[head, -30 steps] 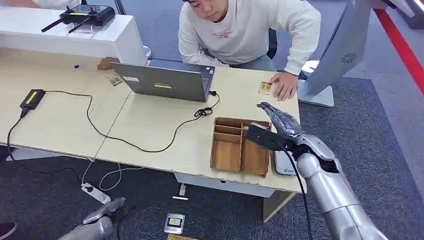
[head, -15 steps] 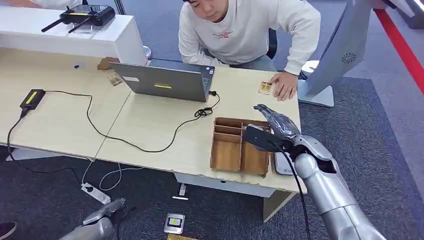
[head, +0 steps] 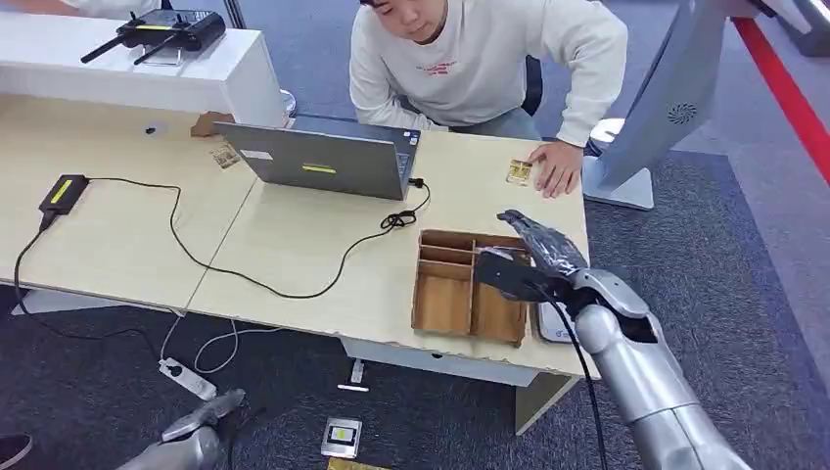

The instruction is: Pass the card to the sensor for recognition and then transmit it.

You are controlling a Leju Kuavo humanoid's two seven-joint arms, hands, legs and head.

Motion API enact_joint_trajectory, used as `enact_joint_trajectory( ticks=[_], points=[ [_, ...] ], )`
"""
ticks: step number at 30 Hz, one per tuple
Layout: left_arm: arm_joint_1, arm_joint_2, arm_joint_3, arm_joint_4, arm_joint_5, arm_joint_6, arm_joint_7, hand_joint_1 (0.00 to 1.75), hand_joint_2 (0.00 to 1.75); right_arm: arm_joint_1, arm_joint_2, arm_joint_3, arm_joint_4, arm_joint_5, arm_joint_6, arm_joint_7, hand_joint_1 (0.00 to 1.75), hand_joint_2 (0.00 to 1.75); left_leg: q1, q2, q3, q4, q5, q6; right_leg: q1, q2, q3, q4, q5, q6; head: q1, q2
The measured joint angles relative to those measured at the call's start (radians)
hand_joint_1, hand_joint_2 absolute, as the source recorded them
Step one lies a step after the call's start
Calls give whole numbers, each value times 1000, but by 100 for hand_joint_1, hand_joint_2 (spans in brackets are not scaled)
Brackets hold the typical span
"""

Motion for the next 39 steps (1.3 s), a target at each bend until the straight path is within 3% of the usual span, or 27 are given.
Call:
enact_joint_trajectory(
  ticks=[1,13,28,34,39],
  points=[
    [1,0,1,0,-2,-1,0,0,0,2,0,0,0,2,2,2,175,175,0,0,0,0,0,0,0,0,0,0,0,0,0,0],
    [5,1,15,0,-21,-11,5,0,0,9,-5,-10,-11,-11,22,41,175,175,0,0,0,0,0,0,0,0,0,0,0,0,0,0],
    [8,2,38,0,-34,-7,13,0,0,19,-10,-33,-53,-23,-9,51,175,175,0,0,0,0,0,0,0,0,0,0,0,0,0,0],
    [15,2,49,0,-35,7,-5,0,0,2,-13,-68,-100,-54,-83,-4,175,175,0,0,0,0,0,0,0,0,0,0,0,0,0,0],
    [16,2,51,0,-45,10,-26,0,0,-80,-39,-128,-156,-106,-135,-49,175,175,-1,0,0,0,0,0,-1,0,0,0,0,0,0,0]
  ],
)
